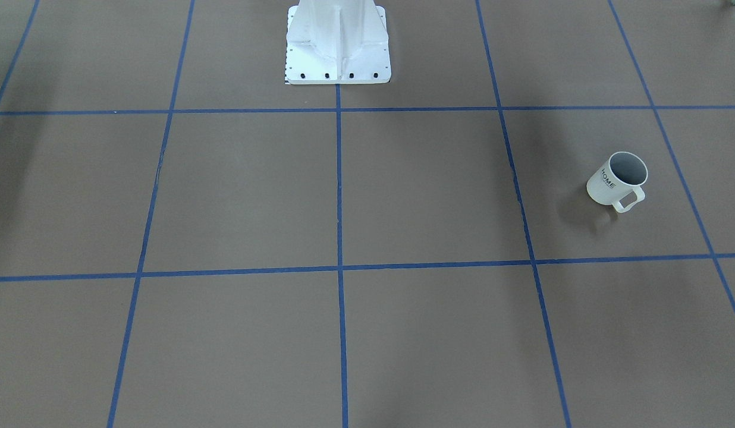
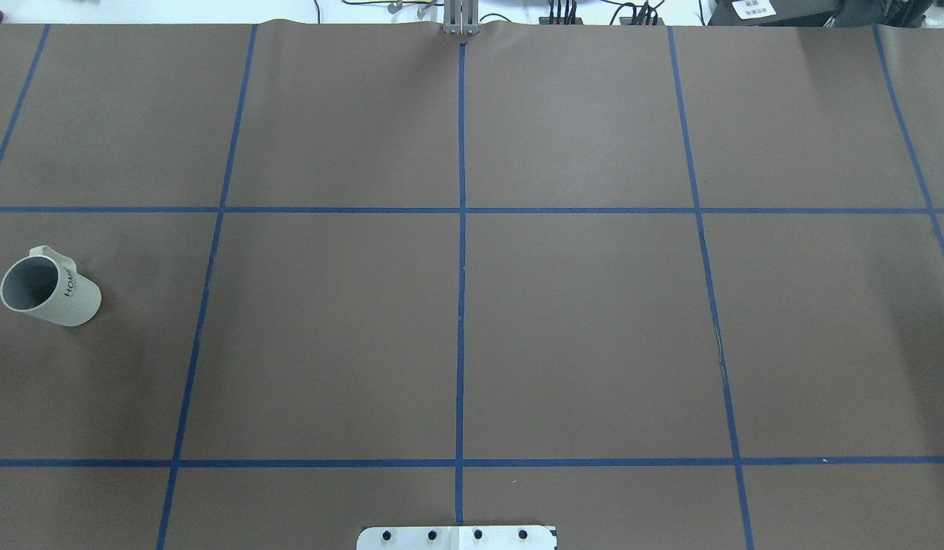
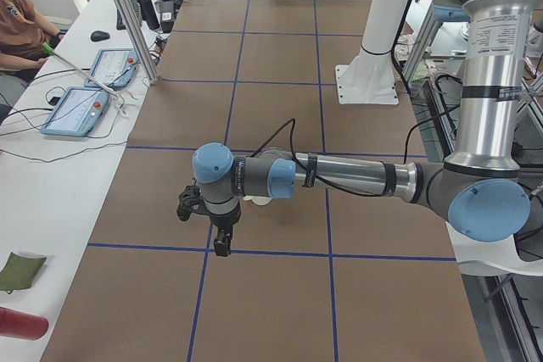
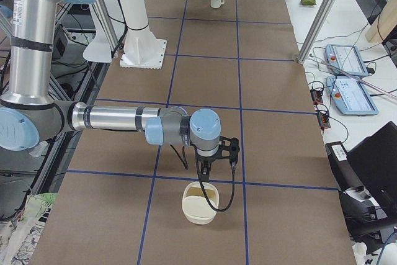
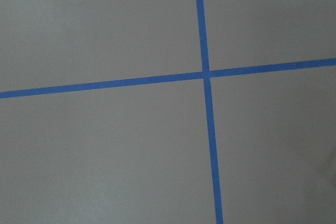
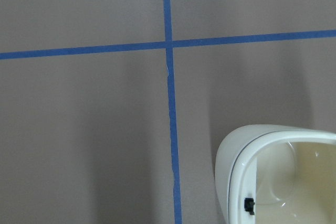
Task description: Left arm hands cup to right arm to dump lemon
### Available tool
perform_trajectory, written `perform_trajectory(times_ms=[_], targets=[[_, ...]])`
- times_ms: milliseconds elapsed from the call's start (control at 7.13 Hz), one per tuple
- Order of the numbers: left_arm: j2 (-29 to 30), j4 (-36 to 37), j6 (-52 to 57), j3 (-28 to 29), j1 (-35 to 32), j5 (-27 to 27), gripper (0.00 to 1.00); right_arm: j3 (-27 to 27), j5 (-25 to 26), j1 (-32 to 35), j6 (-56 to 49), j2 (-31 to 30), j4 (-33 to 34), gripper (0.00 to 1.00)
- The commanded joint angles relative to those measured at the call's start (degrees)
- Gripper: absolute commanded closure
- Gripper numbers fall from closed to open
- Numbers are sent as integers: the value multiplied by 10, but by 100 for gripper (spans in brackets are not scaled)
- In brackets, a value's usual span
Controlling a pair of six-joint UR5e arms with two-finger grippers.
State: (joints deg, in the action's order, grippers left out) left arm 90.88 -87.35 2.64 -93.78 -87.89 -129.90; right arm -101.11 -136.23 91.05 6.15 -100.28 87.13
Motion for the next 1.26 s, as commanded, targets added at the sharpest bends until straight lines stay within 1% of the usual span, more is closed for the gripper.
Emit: perform_trajectory(times_ms=[0, 701, 841, 982, 1122], targets=[[0, -1, 0, 0, 0, 0, 0, -1, 0, 0, 0, 0, 0, 0], [2, -3, 1, -2, 0, 1, 0, -4, 0, 0, 1, 1, 0, 0], [14, -2, -1, -7, 1, 0, 0, -5, 0, 0, 2, 1, 0, 0], [24, -5, -1, -29, 8, -4, 0, -6, -1, 0, 3, 1, 0, 0], [27, -32, -3, -31, 24, -3, 0, -7, -1, 0, 4, 1, 0, 0]])
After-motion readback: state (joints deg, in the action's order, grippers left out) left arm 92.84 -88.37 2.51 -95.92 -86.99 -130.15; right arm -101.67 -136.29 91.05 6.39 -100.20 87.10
